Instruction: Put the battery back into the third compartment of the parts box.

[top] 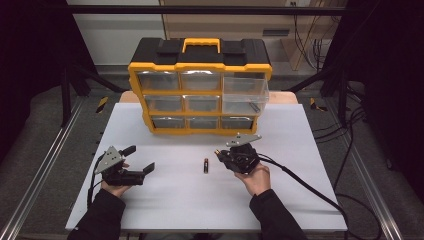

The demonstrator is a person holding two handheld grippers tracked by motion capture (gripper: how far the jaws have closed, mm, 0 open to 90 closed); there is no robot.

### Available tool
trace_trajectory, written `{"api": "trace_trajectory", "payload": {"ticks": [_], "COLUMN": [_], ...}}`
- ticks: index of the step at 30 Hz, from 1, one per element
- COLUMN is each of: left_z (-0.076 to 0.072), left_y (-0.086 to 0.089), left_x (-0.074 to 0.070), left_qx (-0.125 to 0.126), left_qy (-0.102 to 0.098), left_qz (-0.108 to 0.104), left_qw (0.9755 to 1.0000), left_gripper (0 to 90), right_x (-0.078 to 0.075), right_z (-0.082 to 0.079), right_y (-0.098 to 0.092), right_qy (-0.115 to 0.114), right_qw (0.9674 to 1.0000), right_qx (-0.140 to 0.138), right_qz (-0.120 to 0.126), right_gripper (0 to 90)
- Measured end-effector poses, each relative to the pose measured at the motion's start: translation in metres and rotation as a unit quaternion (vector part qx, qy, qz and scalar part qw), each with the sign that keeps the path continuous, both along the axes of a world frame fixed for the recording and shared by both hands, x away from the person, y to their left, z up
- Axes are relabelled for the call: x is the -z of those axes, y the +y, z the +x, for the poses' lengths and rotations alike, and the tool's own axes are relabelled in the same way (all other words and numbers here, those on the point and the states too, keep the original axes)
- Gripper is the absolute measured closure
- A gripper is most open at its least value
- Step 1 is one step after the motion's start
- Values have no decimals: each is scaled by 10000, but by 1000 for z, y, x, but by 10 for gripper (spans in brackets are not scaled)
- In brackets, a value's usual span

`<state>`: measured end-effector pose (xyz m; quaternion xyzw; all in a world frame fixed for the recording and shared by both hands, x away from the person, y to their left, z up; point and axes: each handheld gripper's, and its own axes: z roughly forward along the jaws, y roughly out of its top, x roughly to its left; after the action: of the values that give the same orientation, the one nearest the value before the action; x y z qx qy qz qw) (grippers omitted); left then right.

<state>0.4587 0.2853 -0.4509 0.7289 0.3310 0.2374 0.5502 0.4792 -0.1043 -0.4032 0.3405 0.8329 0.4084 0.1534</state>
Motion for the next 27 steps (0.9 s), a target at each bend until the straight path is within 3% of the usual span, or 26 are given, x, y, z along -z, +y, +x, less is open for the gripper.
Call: {"api": "trace_trajectory", "payload": {"ticks": [12, 27], "left_z": [0, 0], "left_y": [0, 0], "left_x": [0, 0], "left_qx": [-2, 1], "left_qy": [6, 10], "left_qz": [1, -3], "left_qw": [10000, 10000], "left_gripper": [16, 16], "right_x": [-33, -89], "right_z": [-13, -26], "right_y": [-9, -17], "right_qy": [-213, -627], "right_qw": [9995, 9973], "right_qx": [-170, -216], "right_qz": [136, 321], "right_gripper": [770, 770]}}
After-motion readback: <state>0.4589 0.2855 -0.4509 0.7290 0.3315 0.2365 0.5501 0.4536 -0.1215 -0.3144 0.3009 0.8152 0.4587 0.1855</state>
